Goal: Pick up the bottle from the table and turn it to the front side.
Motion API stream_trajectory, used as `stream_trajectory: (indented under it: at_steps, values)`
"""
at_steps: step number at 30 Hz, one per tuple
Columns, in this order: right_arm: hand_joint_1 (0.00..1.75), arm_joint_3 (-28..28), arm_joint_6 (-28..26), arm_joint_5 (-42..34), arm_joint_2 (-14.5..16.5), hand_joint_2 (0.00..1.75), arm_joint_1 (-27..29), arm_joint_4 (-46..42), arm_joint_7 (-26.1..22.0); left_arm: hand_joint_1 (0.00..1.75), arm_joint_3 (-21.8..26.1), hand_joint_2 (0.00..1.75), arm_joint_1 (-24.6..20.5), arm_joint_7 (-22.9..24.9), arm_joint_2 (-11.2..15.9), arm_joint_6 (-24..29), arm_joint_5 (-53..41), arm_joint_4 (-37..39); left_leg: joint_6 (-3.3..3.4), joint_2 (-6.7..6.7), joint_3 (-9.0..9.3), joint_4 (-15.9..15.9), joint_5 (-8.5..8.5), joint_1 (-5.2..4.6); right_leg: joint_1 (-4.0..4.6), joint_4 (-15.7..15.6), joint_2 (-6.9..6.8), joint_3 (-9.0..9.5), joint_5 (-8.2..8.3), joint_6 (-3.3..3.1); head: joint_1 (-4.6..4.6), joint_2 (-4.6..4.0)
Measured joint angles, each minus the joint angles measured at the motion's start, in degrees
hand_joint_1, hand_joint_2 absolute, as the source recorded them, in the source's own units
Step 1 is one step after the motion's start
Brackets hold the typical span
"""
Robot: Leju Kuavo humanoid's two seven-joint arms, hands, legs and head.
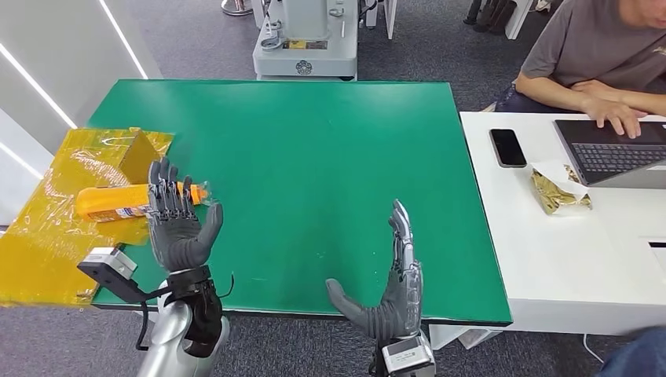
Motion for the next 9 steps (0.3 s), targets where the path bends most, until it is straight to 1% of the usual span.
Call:
stream_trajectory:
  at_steps: [6,9]
  values:
    - [0.0,0.0,0.16,0.09,0.04,1.75,0.11,0.25,0.21,0.0,0.03,1.75,2.39,0.21,-0.94,-1.96,-2.48,-1.64,0.0,-0.01,0.0,0.0,0.01,0.0,0.01,0.01,-0.01,0.01,0.0,0.0,0.0,0.0]
    - [0.0,-0.01,0.03,0.68,0.07,1.75,0.26,0.38,0.69,0.0,0.03,1.75,2.76,0.96,-1.12,-1.23,-6.11,-2.14,0.0,-0.01,0.0,0.0,0.01,0.0,0.01,0.01,-0.01,0.01,0.0,0.0,-0.01,0.0]
